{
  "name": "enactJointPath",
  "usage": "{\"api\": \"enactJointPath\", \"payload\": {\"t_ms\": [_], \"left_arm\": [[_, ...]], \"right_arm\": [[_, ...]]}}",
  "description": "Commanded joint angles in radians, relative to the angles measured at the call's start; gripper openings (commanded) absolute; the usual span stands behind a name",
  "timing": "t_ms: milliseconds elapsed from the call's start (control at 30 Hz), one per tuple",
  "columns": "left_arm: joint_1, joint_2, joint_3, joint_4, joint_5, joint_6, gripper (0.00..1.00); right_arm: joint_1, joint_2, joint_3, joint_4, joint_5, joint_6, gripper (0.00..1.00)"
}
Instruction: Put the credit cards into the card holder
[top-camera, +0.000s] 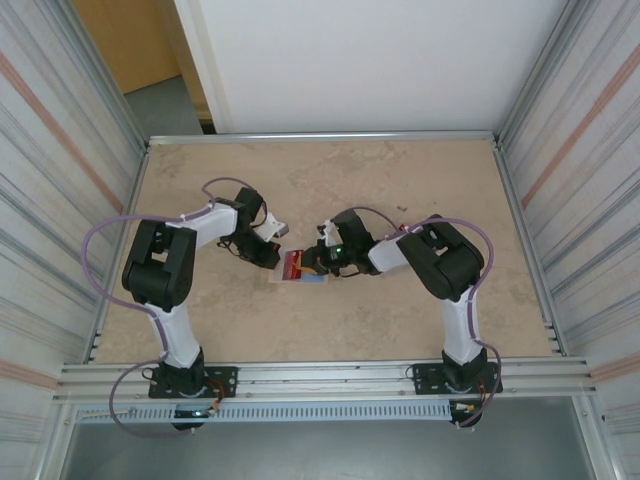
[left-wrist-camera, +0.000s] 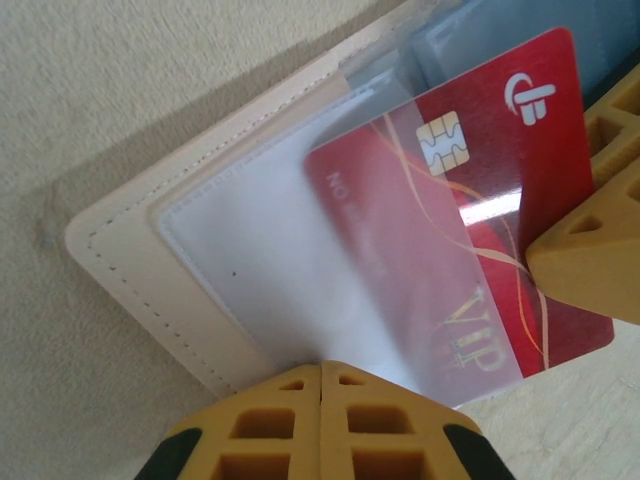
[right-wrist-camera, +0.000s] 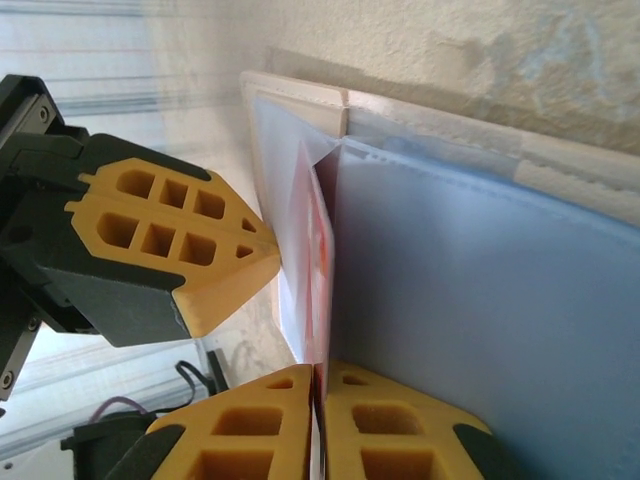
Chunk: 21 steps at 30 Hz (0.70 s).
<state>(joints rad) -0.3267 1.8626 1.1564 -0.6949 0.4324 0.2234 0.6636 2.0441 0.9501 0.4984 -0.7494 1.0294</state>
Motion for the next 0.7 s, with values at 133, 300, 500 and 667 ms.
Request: {"api": "enactJointPath", "payload": {"t_ms": [133, 300, 500, 667], "left_arm": [[0.006, -0.029, 0.006, -0.022, 0.02, -0.012, 0.0], [0.007, -0.023, 0.013, -0.026, 0.026, -0.015, 0.0], [0.006, -0.029, 0.004, -0.021, 0.034, -0.016, 0.0], [0.007, -0.033, -0.001, -0.018, 0.04, -0.02, 0.0]], "right_arm": [[0.012, -0.072, 0.03, -0.294, 0.099, -0.112, 0.19], [0.024, -0.089, 0.078, -0.426, 0.14, -0.162, 0.22], [0.044, -0.07, 0.112, -0.446, 0.152, -0.16, 0.16], [0.062, -0.052, 0.153, -0.47, 0.168, -0.16, 0.16]]}}
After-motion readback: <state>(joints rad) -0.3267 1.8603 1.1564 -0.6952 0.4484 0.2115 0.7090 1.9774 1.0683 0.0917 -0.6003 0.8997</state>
